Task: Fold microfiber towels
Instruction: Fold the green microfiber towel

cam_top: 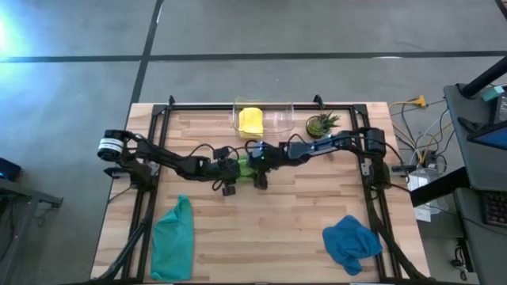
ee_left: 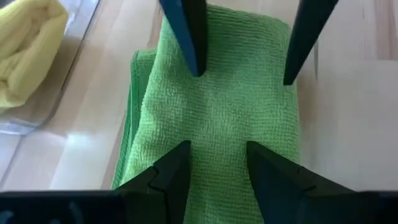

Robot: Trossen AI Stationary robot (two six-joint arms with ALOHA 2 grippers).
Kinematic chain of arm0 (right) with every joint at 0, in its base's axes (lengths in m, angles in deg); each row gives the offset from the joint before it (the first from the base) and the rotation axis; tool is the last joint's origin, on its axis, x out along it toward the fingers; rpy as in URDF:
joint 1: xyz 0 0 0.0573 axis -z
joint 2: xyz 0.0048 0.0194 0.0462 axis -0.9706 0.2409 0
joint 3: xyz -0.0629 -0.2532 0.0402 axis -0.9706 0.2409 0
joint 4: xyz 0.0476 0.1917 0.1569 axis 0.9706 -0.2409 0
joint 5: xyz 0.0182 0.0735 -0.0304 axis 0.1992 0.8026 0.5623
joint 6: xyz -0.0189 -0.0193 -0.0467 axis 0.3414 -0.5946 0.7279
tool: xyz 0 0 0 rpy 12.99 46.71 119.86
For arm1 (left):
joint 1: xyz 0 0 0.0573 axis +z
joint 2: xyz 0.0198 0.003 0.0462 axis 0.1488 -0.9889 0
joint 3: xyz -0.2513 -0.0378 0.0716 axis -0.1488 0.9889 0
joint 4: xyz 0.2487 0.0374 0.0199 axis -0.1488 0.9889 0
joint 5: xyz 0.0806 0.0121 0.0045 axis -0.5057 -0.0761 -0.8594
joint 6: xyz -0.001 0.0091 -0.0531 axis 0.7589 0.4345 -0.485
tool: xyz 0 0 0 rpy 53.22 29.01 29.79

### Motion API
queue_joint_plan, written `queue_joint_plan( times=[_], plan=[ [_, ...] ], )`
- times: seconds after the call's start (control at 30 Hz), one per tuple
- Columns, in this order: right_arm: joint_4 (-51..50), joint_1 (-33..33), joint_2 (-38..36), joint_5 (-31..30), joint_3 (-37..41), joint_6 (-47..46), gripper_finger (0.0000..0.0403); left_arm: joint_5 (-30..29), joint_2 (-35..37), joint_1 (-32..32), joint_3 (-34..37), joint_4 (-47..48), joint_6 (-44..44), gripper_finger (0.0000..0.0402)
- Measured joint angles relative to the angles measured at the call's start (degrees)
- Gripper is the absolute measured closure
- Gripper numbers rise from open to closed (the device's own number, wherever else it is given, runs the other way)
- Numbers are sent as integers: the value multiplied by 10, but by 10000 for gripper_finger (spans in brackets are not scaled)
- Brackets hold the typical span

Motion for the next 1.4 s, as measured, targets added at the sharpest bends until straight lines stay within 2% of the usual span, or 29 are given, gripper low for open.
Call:
queue_joint_plan(
  times=[0.3,0.4,0.7,0.83,1.0,1.17,1.27,1.4],
  plan=[
    [-9,22,-5,-1,1,45,191,-3,13,5,3,17,0,261],
    [-41,29,-3,0,1,43,191,-4,14,10,5,19,0,261],
    [-54,46,-4,-10,4,31,191,-6,30,17,7,88,-13,261],
    [-65,48,-11,-10,4,6,191,-6,69,19,8,137,-45,261],
    [-90,50,-51,-10,8,-42,191,-21,155,23,10,197,-83,261],
    [-92,46,-110,-10,28,-99,194,-40,200,73,12,226,-156,261],
    [-89,40,-144,-10,41,-122,197,-5,184,126,12,215,-183,261],
    [-82,35,-186,-14,58,-146,203,96,122,198,10,169,-196,261]
  ],
)
